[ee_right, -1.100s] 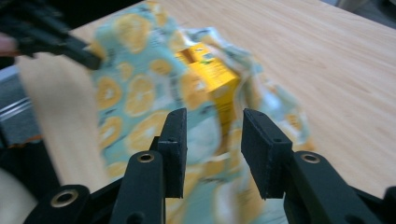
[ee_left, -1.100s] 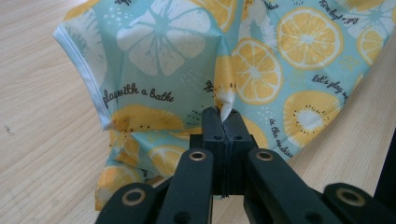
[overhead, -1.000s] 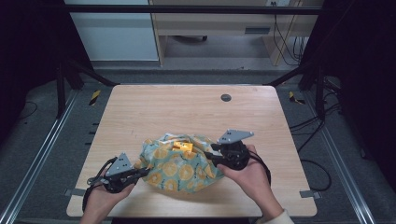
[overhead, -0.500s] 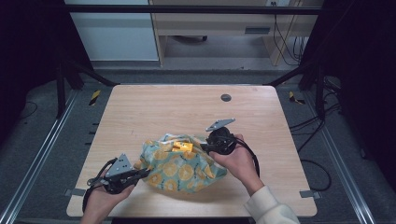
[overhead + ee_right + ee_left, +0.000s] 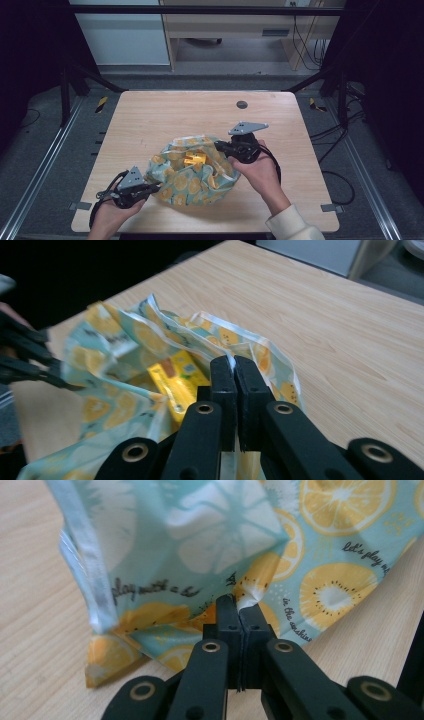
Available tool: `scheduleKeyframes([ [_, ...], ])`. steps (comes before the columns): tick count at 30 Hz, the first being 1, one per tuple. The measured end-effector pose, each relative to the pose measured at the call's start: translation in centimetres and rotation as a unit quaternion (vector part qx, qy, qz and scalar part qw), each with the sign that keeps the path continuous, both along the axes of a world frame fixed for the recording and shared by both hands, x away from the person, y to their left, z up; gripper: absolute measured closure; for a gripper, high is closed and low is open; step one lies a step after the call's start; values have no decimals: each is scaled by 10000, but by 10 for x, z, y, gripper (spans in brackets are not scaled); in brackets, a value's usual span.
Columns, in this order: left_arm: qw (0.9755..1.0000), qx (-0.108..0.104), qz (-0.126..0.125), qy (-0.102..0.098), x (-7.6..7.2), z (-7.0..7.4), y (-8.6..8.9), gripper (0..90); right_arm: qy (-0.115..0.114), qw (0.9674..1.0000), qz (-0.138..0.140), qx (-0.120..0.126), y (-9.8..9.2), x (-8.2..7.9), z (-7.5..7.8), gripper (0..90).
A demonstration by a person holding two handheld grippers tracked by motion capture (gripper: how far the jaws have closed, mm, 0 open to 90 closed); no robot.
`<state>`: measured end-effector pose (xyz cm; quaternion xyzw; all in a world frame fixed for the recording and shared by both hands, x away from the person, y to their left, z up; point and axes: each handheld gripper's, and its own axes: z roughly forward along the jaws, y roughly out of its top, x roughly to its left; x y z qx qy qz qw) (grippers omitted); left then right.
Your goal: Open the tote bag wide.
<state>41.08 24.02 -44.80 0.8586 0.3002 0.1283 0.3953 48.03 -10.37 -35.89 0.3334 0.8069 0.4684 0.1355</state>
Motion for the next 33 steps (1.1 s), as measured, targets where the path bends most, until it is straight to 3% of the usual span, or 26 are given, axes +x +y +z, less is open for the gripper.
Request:
scheduleKeyframes([
  [4, 9998, 83, -28, 185, 2, 1, 2, 889, -99, 9997, 230, -64, 5, -12, 9, 885],
  [8, 9995, 170, -29, 281, 3, 3, 3, 837, -186, 9994, 265, -145, 8, -17, 11, 885],
  [10, 9994, 209, 15, 281, 3, 7, 5, 754, -169, 9994, 265, -149, 8, -17, 11, 887],
  [12, 9994, 252, 129, 176, 2, 16, 8, 601, -180, 9994, 269, -143, 7, -17, 10, 888],
  [15, 9995, 222, 209, 95, 1, 27, 13, 516, -170, 9994, 260, -157, 6, -17, 10, 888],
  [22, 9998, 40, 193, -85, -1, 51, 21, 471, -132, 9996, 200, -167, 3, -15, 9, 888],
  [27, 9992, 160, 271, -235, 10, 70, 21, 461, -106, 9996, 166, -204, 1, -14, 7, 888],
  [33, 9984, 417, 200, -319, 32, 92, 8, 473, -63, 9997, 130, -203, 2, -10, 5, 887],
])
